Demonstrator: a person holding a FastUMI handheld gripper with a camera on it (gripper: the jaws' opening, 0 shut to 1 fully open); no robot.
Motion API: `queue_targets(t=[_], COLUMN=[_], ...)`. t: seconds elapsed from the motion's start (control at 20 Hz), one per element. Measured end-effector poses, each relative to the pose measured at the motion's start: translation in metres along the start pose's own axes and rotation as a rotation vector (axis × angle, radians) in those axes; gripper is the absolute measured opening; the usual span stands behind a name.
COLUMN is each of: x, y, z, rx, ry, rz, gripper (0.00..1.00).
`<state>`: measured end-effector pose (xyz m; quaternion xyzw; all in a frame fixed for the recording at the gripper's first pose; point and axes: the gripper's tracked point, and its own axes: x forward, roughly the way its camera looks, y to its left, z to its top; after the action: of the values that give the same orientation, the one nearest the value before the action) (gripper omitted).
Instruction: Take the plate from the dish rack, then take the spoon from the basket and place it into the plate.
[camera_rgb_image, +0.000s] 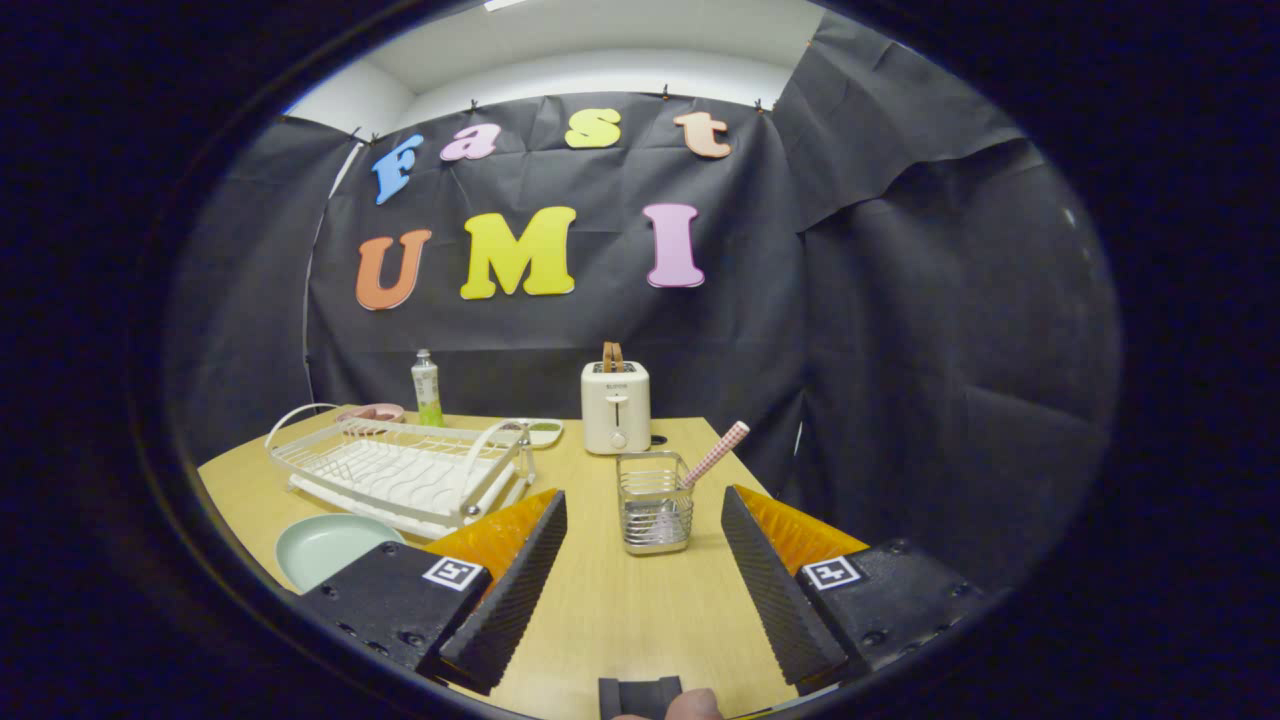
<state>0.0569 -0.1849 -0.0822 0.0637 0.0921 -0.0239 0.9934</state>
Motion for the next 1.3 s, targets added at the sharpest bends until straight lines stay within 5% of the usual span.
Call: queue_targets(t=[0.7, 0.9, 1.05, 1.3], x=[0.134, 0.143, 0.136, 0.129], y=[-0.032, -0.028, -0.016, 0.006], z=[0.002, 0.005, 0.010, 0.014], rx=[0.117, 0.121, 0.132, 0.139], ry=[0.049, 0.062, 0.055, 0.077], rz=[0.109, 0.120, 0.167, 0.189], gripper=[0.85, 0.59, 0.27, 0.09])
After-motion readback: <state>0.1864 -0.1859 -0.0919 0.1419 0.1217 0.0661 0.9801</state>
